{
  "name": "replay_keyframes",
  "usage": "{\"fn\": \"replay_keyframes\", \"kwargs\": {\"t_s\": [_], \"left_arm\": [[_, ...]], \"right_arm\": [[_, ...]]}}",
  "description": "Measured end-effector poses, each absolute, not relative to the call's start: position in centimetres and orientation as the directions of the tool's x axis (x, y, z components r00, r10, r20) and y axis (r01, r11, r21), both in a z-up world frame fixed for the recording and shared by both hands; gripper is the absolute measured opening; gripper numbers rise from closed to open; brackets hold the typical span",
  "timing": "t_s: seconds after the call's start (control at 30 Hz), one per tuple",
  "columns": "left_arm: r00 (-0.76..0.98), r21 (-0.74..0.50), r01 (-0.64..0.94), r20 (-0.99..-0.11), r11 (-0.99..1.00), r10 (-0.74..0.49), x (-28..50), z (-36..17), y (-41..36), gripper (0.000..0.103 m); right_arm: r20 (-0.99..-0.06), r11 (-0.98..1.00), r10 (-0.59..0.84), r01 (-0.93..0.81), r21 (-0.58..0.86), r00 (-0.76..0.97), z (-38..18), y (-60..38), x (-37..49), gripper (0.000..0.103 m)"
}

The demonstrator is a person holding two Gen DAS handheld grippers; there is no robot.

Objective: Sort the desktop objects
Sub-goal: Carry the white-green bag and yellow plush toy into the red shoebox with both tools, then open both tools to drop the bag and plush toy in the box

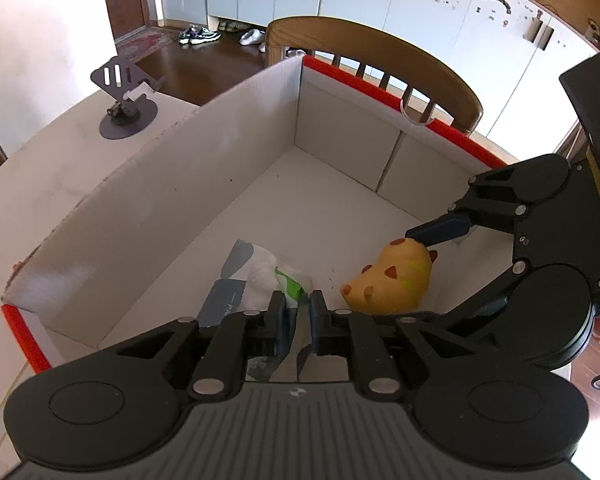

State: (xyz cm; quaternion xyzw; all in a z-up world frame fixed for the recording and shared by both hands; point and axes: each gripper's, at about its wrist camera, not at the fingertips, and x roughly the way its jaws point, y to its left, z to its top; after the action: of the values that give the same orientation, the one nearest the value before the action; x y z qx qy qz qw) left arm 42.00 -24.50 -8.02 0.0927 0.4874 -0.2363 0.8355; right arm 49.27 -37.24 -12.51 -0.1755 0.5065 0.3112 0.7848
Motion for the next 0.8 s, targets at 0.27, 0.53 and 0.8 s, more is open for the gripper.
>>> {"fn": "replay_keyframes", "kwargs": {"t_s": [0.27,0.53,0.8], "left_arm": [[0.422,-0.073,0.49,-0.852,0.868,-0.31,41.7,-7.4,-24.3,0.036],[0.447,-0.098,0.497,-0.823,0.862,-0.351,40.3,-5.6,-23.7,0.072],[0.482,-0.121,0.482,-0.791,0.868,-0.378,38.3,-3.6,-22.9,0.072]], "right_arm": [[-0.885,0.736,0.351,-0.674,0.058,0.307,-11.7,-38.2,48.9,0.076],[-0.856,0.715,0.396,-0.696,0.059,0.333,-9.8,-39.2,48.5,0.079],[-0.828,0.702,0.442,-0.708,0.078,0.347,-7.9,-40.2,46.5,0.079]]}}
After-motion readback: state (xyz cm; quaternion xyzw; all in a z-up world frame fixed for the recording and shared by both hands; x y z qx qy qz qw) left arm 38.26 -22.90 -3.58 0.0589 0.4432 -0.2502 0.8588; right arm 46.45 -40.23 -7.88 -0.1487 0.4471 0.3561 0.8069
